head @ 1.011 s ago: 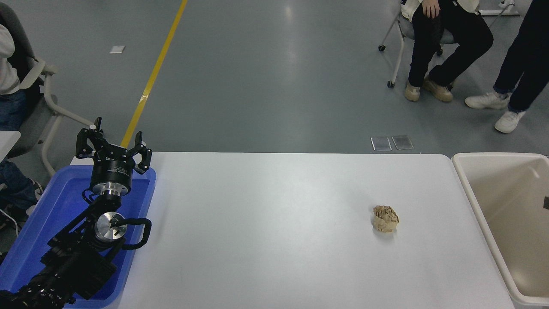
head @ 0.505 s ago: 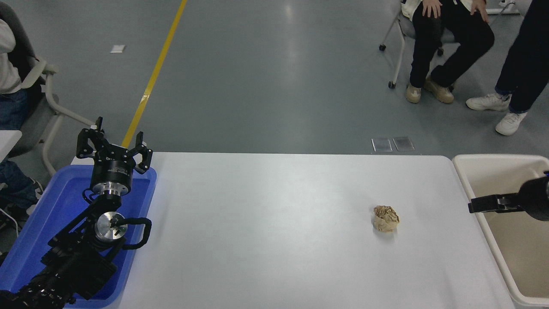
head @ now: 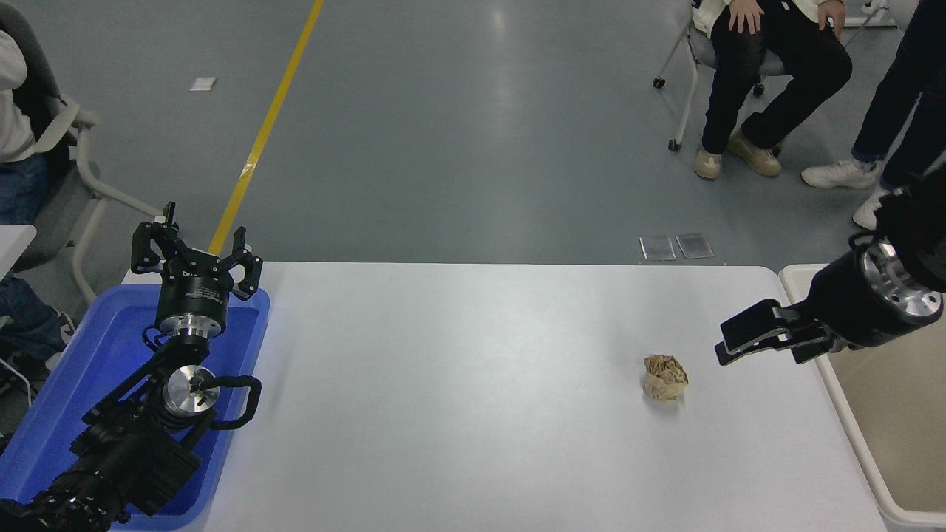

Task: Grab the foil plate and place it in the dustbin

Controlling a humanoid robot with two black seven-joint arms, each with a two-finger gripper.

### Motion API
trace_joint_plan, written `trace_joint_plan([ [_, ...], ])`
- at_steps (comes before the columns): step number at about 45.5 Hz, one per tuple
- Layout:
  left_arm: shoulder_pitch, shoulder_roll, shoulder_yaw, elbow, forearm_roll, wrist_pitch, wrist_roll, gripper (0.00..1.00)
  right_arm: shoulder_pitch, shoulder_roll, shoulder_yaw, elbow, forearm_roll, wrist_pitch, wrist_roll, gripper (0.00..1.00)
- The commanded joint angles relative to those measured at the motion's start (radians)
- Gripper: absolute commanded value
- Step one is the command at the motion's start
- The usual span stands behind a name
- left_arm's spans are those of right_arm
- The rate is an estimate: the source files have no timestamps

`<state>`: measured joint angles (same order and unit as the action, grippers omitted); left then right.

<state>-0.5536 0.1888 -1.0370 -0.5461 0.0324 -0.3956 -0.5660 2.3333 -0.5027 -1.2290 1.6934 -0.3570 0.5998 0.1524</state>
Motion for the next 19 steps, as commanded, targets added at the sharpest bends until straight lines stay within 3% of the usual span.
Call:
trace_joint_plan([
  [1, 0.001, 0.000, -0.001, 0.000, 0.000, 0.000, 0.000, 0.99, 0.142, 0.125, 0.022, 0.029, 0.147, 0.100, -0.004, 1.00],
  [8, 0.001, 0.000, -0.001, 0.000, 0.000, 0.001, 0.000, 0.99, 0.155, 0.210, 0.025, 0.026, 0.213, 0.092, -0.002, 1.00],
  [19, 0.001, 0.000, -0.001, 0.000, 0.000, 0.001, 0.000, 0.99, 0.155, 0.208, 0.022, 0.022, 0.217, 0.092, -0.002, 1.00],
])
